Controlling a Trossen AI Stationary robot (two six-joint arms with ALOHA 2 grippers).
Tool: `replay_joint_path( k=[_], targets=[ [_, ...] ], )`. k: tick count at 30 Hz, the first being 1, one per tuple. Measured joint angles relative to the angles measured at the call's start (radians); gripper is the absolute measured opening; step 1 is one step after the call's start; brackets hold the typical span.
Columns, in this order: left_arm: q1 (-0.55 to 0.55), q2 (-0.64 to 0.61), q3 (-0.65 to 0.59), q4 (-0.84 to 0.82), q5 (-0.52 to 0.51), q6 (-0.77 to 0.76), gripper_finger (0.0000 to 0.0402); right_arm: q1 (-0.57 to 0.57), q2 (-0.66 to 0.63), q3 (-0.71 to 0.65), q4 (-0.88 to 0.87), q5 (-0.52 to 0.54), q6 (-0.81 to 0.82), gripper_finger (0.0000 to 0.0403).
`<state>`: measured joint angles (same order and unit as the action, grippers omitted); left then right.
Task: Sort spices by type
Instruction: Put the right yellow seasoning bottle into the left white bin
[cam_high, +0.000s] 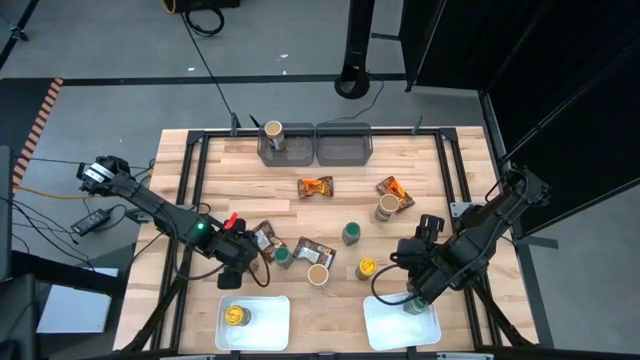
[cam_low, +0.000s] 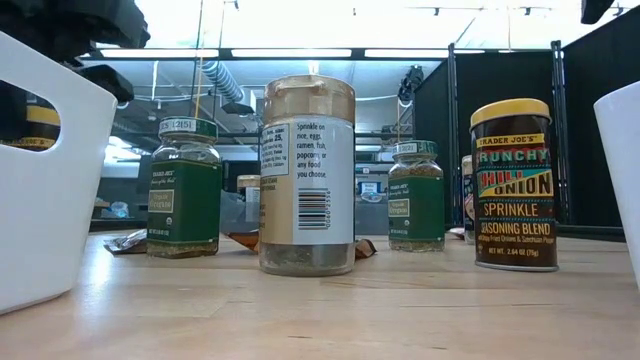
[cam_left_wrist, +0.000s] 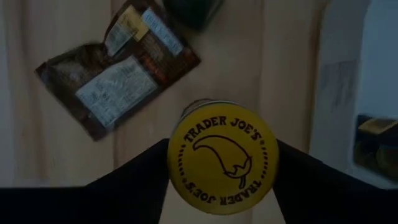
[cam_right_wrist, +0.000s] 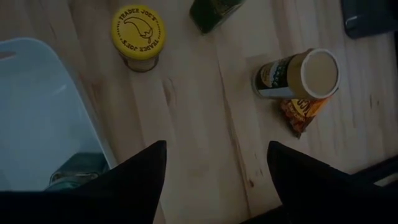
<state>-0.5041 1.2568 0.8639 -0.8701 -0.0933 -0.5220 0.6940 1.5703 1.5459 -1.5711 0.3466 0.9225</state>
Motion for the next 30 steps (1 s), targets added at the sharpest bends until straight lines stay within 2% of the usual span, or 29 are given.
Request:
replay_joint_path(
  k=[7, 11, 19, 24, 30],
  targets=[
    [0.0, 0.0, 0.004, 0.001, -0.003, -0.007, 0.0223, -0.009, 0.0, 0.0, 0.0, 0.002, -0.001, 0.0279],
    [0.0, 0.0, 0.052, -0.014, -0.003, -0.029, 0.0222, -0.009, 0.0, 0.0, 0.0, 0.003, -0.01, 0.0278],
    [0.0, 0.0, 0.297, -0.172, -0.005, -0.091, 0.022, -0.009, 0.0, 0.0, 0.0, 0.046, -0.035, 0.0277],
    [-0.026, 0.0, 0.469, -0.2, -0.006, -0.159, 0.022, -0.009, 0.0, 0.0, 0.0, 0.078, -0.047, 0.0277],
    [-0.085, 0.055, 0.571, -0.226, -0.018, -0.246, 0.0219, -0.009, 0.0, 0.0, 0.0, 0.08, -0.067, 0.0277]
  ],
)
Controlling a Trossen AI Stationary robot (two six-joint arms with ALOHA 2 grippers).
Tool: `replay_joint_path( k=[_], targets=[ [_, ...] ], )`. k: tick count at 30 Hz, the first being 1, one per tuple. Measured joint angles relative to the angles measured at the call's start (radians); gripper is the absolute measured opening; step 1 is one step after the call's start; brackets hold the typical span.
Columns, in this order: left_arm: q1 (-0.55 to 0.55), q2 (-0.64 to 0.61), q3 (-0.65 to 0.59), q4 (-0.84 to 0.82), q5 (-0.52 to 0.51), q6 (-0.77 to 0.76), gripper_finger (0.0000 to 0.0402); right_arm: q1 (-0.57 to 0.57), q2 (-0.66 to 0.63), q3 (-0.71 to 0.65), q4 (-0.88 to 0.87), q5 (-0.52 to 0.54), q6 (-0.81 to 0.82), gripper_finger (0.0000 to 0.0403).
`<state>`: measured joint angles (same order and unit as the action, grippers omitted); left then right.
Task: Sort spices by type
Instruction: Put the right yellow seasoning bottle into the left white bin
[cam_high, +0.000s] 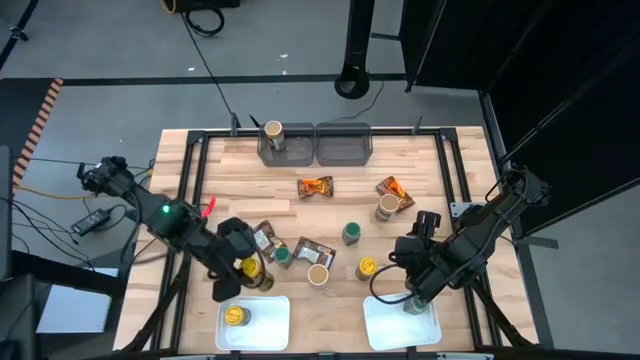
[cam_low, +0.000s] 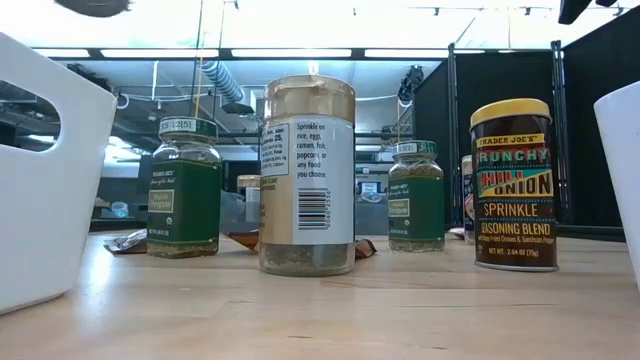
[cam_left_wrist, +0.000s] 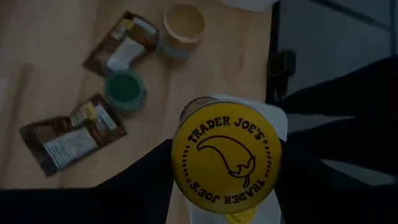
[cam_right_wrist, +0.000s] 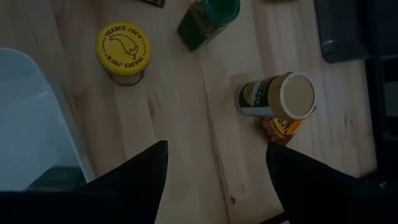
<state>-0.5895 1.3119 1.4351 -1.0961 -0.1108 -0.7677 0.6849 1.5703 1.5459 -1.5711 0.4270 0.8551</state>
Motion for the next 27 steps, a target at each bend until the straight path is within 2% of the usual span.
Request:
replay_joint_path(
  k=[12, 21, 27],
  targets=[
    [-0.114, 0.215, 0.038, -0.035, 0.016, -0.046, 0.0219, 0.009, 0.0, 0.0, 0.0, 0.003, -0.047, 0.0277],
    [-0.143, 0.276, 0.03, -0.034, -0.018, -0.025, 0.0219, 0.019, -0.002, 0.0, 0.0, 0.003, -0.047, 0.0277],
    [-0.145, 0.296, 0.007, 0.014, 0.014, -0.027, 0.0219, 0.028, -0.002, 0.0, 0.0, 0.003, -0.044, 0.0277]
  ],
)
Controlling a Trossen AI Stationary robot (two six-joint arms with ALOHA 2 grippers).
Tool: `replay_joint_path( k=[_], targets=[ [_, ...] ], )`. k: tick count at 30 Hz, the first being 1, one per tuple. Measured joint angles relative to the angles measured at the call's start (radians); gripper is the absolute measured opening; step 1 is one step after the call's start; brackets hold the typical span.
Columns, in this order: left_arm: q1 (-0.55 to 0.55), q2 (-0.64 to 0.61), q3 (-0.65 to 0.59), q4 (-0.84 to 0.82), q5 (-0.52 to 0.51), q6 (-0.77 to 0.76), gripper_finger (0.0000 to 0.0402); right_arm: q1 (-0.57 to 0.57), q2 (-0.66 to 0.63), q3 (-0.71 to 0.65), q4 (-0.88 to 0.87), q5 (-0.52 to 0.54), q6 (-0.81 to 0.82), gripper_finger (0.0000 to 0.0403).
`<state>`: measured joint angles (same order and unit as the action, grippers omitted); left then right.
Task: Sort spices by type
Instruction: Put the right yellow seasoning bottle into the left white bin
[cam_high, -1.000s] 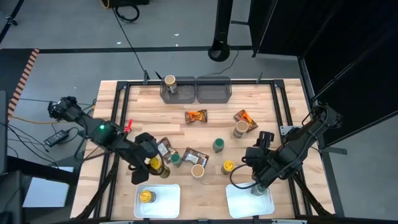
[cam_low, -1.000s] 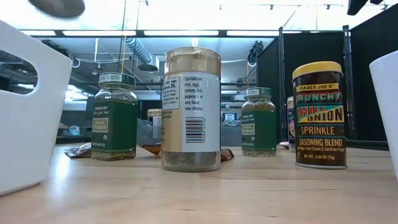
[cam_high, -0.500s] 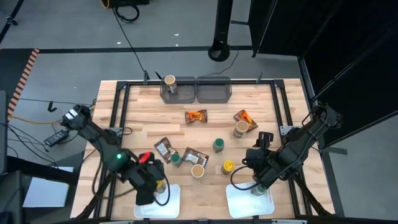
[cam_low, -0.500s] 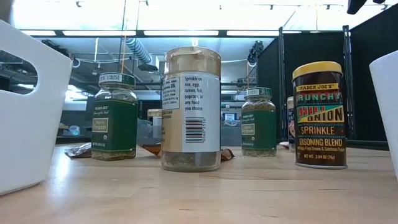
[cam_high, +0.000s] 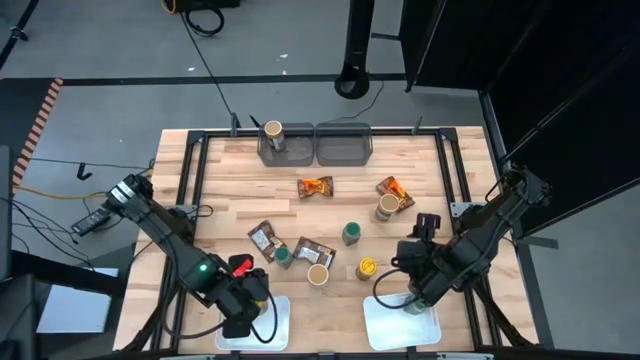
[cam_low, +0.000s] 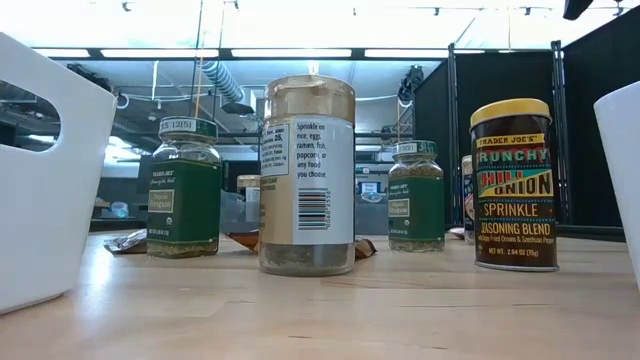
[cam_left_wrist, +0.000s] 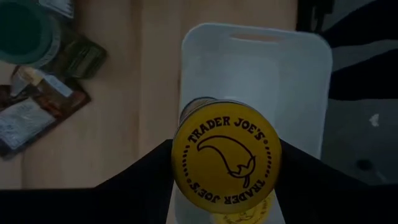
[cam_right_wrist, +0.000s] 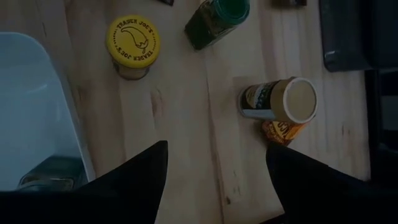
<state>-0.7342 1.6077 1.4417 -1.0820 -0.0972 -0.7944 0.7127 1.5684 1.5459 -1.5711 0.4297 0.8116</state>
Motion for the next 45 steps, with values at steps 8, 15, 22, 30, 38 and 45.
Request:
replay_joint_path(
  k=[8, 15, 22, 30, 38, 45],
  targets=[
    [0.0, 0.002, -0.007, -0.003, -0.022, 0.028, 0.022, 0.001, 0.0, 0.0, 0.0, 0.022, 0.0, 0.0277],
    [0.0, 0.003, -0.007, 0.047, -0.009, 0.023, 0.022, 0.002, -0.001, 0.0, 0.0, 0.027, 0.0, 0.0277],
    [-0.012, 0.003, -0.078, 0.06, 0.019, 0.004, 0.0221, 0.006, -0.002, -0.026, 0.0, 0.042, 0.0, 0.0277],
    [-0.013, 0.003, -0.156, 0.104, 0.017, 0.025, 0.0222, 0.012, -0.002, -0.056, 0.0, 0.041, 0.008, 0.0277],
    [-0.012, 0.003, -0.187, 0.13, 0.017, 0.031, 0.0259, 0.012, -0.002, -0.056, 0.0, 0.041, 0.008, 0.0277],
    [-0.005, 0.003, -0.187, 0.152, 0.018, 0.031, 0.0293, 0.012, -0.002, -0.056, 0.0, 0.04, 0.006, 0.0282]
  ],
)
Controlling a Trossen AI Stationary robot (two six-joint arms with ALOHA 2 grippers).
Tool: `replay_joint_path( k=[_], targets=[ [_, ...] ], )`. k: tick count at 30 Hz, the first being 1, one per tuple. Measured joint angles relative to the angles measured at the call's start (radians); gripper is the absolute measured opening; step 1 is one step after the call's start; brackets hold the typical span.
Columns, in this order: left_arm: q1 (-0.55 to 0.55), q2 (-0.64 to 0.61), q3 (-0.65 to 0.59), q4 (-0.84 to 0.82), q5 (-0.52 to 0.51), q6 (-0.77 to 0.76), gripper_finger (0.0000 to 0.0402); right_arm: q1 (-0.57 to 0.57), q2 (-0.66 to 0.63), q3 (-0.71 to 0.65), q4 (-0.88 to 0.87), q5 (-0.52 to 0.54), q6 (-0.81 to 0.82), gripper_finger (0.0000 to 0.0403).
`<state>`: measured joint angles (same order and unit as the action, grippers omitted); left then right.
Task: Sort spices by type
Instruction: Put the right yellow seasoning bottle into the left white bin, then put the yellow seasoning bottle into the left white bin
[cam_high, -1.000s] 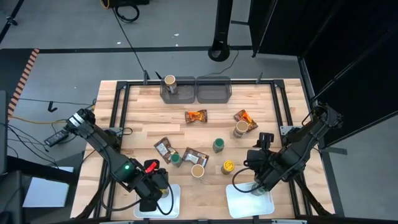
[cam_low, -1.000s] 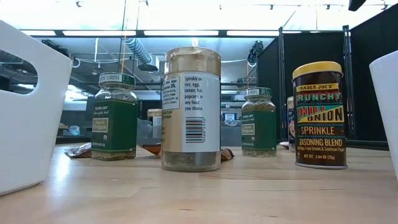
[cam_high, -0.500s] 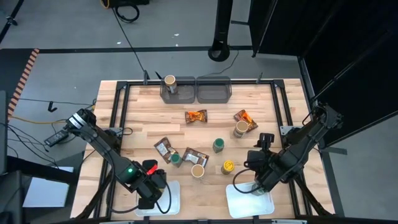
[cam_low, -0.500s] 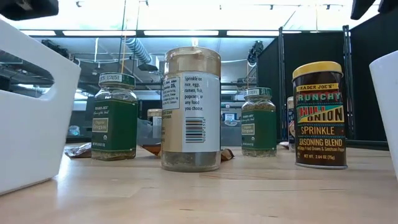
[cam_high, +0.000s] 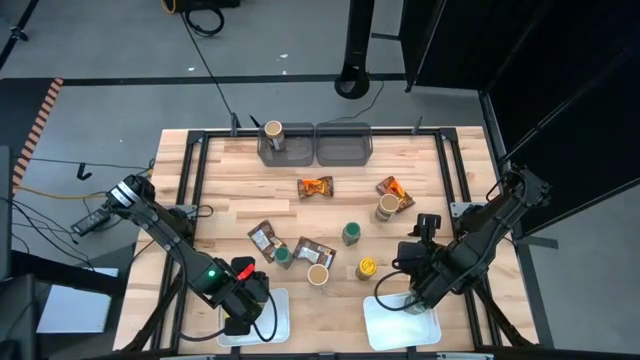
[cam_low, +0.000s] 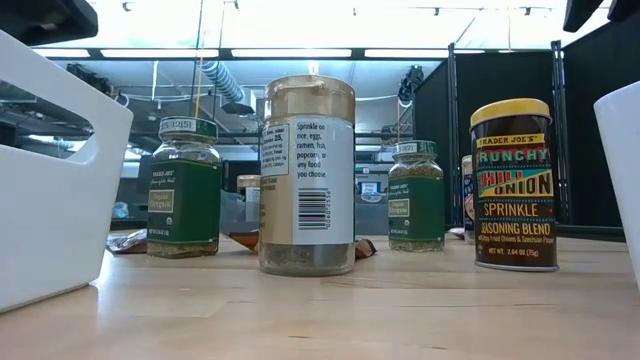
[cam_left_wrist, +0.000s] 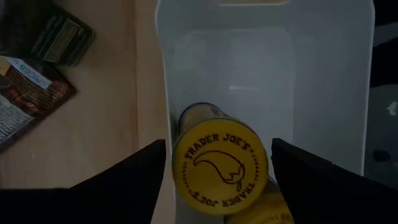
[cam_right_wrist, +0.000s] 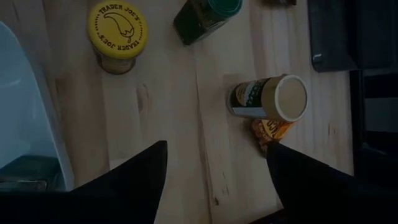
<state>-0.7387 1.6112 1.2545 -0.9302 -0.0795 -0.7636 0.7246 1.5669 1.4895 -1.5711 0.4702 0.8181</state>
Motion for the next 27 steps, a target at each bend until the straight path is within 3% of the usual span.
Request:
replay_joint_path(
  k=[4, 16, 20, 23, 27],
  targets=[
    [0.0, -0.002, 0.0, -0.002, 0.014, 0.0, 0.0305, 0.0, 0.0, 0.0, 0.0, 0.01, 0.0, 0.0284],
    [0.061, -0.092, 0.026, -0.075, -0.003, 0.033, 0.0309, -0.049, -0.04, 0.0, 0.006, 0.229, -0.036, 0.0282],
    [0.091, -0.145, 0.026, -0.107, -0.008, 0.057, 0.0309, -0.085, -0.067, 0.0, 0.072, 0.251, -0.059, 0.0276],
    [0.114, -0.186, 0.027, -0.125, -0.033, 0.073, 0.0309, -0.116, -0.092, 0.0, 0.156, 0.214, -0.069, 0.027],
    [0.144, -0.232, 0.028, -0.123, -0.072, 0.104, 0.0309, -0.198, -0.127, 0.0, 0.299, -0.027, -0.089, 0.0263]
  ],
)
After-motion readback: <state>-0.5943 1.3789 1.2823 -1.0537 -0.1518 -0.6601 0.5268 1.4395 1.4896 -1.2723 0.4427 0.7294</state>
